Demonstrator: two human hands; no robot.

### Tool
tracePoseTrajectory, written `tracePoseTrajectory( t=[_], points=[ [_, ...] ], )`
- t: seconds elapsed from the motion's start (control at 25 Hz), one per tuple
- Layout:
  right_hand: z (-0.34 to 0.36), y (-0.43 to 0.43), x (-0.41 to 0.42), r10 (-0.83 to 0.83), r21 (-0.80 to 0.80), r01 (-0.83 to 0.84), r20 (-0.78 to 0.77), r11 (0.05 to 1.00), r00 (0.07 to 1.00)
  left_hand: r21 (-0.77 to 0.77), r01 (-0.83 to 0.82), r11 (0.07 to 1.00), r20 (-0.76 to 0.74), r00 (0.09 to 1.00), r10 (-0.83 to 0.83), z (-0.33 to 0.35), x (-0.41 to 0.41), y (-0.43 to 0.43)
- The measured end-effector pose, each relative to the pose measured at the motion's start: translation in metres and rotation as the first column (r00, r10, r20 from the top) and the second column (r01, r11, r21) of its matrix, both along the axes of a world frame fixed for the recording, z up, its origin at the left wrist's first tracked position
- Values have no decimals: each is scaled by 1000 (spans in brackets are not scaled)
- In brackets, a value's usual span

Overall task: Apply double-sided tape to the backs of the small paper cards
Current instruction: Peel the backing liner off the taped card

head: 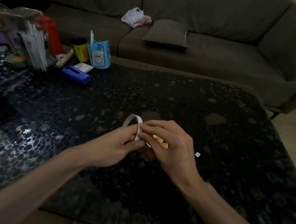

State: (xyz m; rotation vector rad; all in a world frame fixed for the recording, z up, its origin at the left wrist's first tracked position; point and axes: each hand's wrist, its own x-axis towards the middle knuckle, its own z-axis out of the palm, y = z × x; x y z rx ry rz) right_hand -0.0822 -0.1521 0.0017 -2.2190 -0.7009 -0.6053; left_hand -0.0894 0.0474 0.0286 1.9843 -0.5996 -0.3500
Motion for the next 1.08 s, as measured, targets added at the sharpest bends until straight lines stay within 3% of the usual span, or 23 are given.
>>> tracePoseTrajectory(
  t=[0.16, 0.36, 0.48, 0.64, 0.72, 0.84, 1.08],
  points=[
    [0, -3, -2, 0, 9, -1, 33, 1000, 999, 45, 3, 999, 25, 1000, -5, -3, 6, 1],
    [14, -11, -1, 26, -17, -30, -194, 999, 981, 74, -10, 997, 43, 999, 6, -2, 7, -2],
    [18, -14, -4, 1, -67, -10, -125, 998, 992, 87, -1, 996, 51, 999, -3, -2, 7, -5],
    [18, -14, -8, -33, -21, 33, 12, 999, 999, 50, -10, 999, 102, 995, 5, 2, 6, -9],
    [19, -14, -9, -23, -12, 23, 18, 1000, 1000, 29, -38, 999, 57, 998, 36, 0, 8, -10],
    [22, -15, -9, -1, 39, 4, -84, 999, 996, -1, -33, 999, 29, 999, 33, 1, 9, -10],
    [27, -25, -3, 56, 74, -36, -286, 997, 957, 97, -13, 995, 207, 978, -7, 4, 4, -9]
  ],
)
